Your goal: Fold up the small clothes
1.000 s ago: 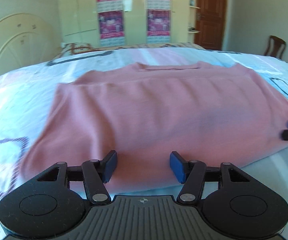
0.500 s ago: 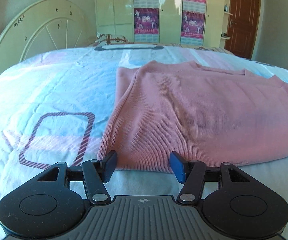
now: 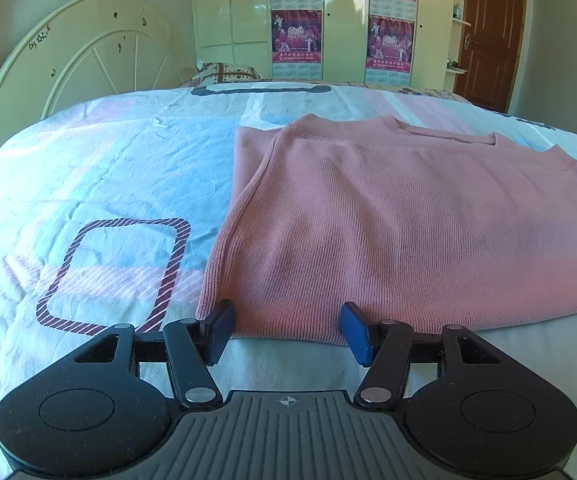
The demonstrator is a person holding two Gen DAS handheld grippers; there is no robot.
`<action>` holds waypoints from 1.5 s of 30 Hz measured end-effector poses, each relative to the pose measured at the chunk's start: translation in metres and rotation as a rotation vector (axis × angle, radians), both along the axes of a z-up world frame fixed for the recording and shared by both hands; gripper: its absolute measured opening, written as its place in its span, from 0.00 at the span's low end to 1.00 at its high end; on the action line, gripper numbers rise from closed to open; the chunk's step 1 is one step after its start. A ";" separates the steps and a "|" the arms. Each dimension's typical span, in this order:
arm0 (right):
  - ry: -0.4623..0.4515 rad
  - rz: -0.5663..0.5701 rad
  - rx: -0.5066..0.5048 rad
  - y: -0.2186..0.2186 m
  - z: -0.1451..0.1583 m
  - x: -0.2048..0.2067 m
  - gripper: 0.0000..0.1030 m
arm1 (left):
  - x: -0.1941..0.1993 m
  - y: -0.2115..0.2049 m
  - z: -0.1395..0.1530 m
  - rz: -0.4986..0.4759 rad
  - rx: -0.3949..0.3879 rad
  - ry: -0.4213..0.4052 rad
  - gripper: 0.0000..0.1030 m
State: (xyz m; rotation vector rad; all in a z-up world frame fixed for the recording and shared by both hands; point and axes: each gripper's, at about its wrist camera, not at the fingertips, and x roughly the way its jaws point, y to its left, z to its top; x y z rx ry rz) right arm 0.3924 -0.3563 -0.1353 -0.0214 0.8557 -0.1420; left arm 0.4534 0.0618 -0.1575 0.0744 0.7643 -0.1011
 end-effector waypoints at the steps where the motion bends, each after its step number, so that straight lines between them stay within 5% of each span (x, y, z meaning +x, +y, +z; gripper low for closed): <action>1: 0.000 0.000 0.001 0.000 0.000 0.000 0.27 | 0.000 0.000 0.000 -0.001 0.001 0.000 0.57; 11: 0.020 0.021 -0.033 0.005 -0.001 0.003 0.28 | 0.006 0.003 0.002 -0.035 0.002 0.028 0.66; 12: 0.025 0.024 -0.028 0.004 0.000 0.003 0.29 | 0.006 0.004 0.003 -0.034 -0.002 0.035 0.74; 13: 0.028 0.027 -0.023 0.004 0.001 0.003 0.31 | 0.004 0.005 0.003 -0.020 0.014 0.051 0.92; 17: 0.031 0.010 -0.015 0.000 0.007 -0.004 0.53 | -0.019 0.012 0.005 0.000 0.031 0.043 0.95; 21: -0.057 0.006 0.058 -0.003 0.020 -0.030 0.42 | -0.045 0.022 0.011 0.035 -0.094 0.027 0.93; 24: -0.086 0.018 0.100 0.005 0.026 -0.038 0.17 | -0.049 0.032 0.009 0.088 -0.291 0.026 0.75; 32: -0.144 0.084 0.177 0.036 0.043 -0.026 0.17 | -0.029 0.058 -0.027 0.365 -0.764 0.040 0.73; 37: -0.147 0.086 0.219 0.046 0.044 -0.002 0.17 | -0.014 0.055 -0.043 0.436 -0.858 0.002 0.61; 43: -0.146 0.111 0.248 0.066 0.039 0.034 0.17 | 0.024 0.049 -0.054 0.437 -0.925 -0.019 0.60; 45: -0.155 0.108 0.254 0.074 0.039 0.048 0.15 | 0.034 0.045 -0.056 0.444 -0.909 -0.023 0.43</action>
